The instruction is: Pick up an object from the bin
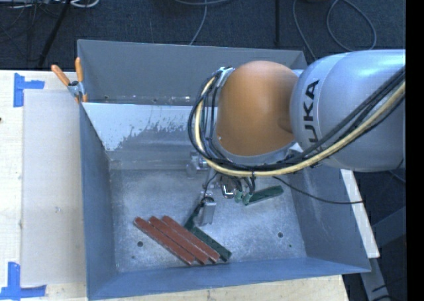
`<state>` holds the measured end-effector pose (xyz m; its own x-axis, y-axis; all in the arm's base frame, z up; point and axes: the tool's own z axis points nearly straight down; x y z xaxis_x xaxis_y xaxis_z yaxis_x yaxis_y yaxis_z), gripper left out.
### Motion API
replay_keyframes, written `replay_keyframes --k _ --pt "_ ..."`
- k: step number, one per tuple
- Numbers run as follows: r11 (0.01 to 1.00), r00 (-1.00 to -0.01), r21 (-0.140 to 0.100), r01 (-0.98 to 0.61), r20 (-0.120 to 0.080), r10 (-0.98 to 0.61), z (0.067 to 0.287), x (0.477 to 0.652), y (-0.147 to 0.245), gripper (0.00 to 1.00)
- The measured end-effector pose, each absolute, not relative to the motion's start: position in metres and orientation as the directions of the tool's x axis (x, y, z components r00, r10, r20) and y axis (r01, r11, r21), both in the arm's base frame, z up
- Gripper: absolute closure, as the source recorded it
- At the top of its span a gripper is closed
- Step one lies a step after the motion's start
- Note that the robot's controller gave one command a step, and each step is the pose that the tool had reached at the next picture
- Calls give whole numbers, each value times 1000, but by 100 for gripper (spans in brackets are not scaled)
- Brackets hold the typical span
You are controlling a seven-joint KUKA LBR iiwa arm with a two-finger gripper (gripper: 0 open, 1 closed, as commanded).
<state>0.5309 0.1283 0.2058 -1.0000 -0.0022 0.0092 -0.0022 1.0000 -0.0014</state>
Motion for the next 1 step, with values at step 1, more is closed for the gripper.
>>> replay_keyframes --k 1 --pt "967 -967 0 -255 -2 -255 68 486 185 0"
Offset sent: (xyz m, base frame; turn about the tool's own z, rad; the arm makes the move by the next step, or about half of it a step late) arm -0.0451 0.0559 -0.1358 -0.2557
